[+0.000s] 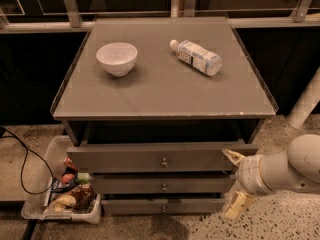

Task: Close top drawer

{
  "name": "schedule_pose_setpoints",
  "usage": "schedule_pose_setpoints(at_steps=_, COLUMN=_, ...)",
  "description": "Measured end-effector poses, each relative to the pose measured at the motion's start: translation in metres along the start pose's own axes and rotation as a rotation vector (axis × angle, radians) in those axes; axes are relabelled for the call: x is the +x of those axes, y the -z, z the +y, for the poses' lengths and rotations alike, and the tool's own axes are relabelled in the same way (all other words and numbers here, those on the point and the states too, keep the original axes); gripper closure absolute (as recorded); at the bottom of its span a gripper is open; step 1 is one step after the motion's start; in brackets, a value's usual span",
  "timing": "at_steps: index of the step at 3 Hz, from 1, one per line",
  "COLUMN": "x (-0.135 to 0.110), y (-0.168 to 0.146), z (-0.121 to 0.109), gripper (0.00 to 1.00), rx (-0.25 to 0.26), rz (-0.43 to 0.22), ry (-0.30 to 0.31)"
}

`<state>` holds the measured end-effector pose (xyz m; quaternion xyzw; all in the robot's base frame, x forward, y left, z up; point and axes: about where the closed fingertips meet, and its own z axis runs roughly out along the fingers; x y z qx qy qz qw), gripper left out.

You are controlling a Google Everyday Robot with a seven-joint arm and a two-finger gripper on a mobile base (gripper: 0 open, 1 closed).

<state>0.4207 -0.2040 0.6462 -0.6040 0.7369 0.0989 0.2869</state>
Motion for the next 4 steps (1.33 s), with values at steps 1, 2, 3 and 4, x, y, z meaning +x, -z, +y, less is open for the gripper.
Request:
schedule_pose_setpoints(at_steps=1, x=0.0, y=0.0, z=0.0, gripper=0.0, rx=0.0, rz=0.0, ry=0.0)
schedule_pose_setpoints(at_steps=2, x=-0.003, y=-0.011, z=-0.012, gripper=0.0, rx=-0.008, rz=0.017, ry=0.007)
schedule_pose_setpoints(at_steps=3, x=-0.001, y=-0.015, z=-0.024, gripper=0.0, rx=0.004, rz=0.03, ry=0.0)
schedule_pose_setpoints(at_steps=4, x=-0.001, y=-0.015, z=-0.024, gripper=0.0, rx=0.004, rz=0.03, ry=0.0)
